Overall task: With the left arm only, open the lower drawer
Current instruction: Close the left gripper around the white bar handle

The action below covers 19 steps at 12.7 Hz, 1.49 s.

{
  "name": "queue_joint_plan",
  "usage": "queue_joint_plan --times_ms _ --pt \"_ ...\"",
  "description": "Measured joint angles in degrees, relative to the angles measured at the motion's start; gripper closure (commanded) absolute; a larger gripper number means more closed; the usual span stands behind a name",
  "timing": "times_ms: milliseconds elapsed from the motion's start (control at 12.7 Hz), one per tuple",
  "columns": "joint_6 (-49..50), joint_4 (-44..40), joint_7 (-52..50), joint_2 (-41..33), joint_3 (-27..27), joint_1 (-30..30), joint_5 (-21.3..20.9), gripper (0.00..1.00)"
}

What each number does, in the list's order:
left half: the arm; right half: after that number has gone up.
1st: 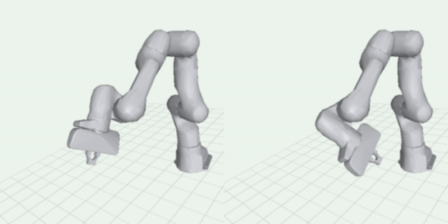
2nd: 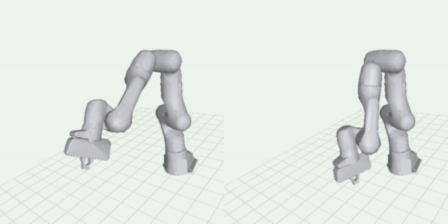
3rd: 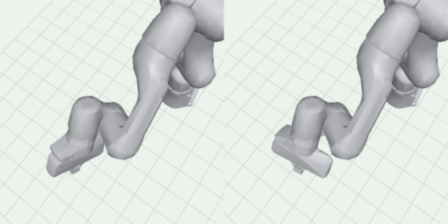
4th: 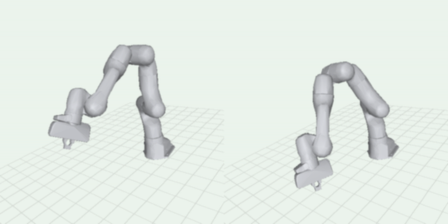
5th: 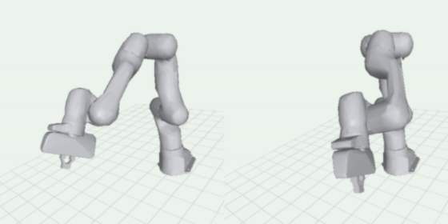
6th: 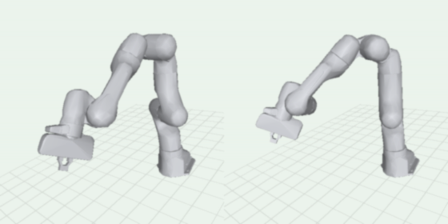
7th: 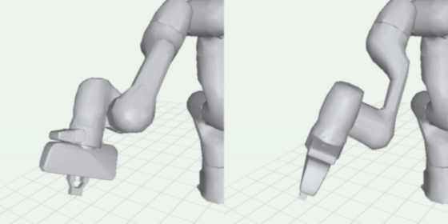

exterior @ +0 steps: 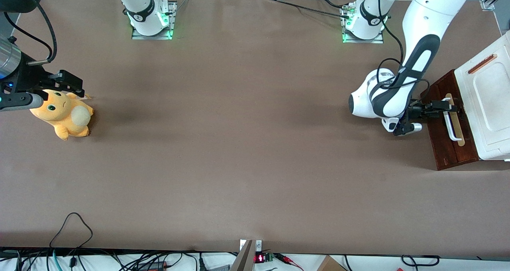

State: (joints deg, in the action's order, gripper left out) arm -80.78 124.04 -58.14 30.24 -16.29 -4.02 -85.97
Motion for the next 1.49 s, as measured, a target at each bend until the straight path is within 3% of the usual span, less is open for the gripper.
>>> queue_joint_plan --times_ms 314,943,1021,1100,1493 --pt "0.6 -0.9 -1.4 2.0 0.0 -1.3 -2.1 0.25" --pt "0.6 -3.3 -1.5 4.7 -0.2 -2.3 -4.2 0.35" --pt "0.5 -3.4 -1.5 5.0 -0.2 -2.7 -4.8 0.38" --pt "0.5 -3.5 -1.6 5.2 -0.2 -3.0 -5.1 0.54" --pt "0.5 -4.1 -1.7 6.0 -0.2 -3.2 -5.1 0.55"
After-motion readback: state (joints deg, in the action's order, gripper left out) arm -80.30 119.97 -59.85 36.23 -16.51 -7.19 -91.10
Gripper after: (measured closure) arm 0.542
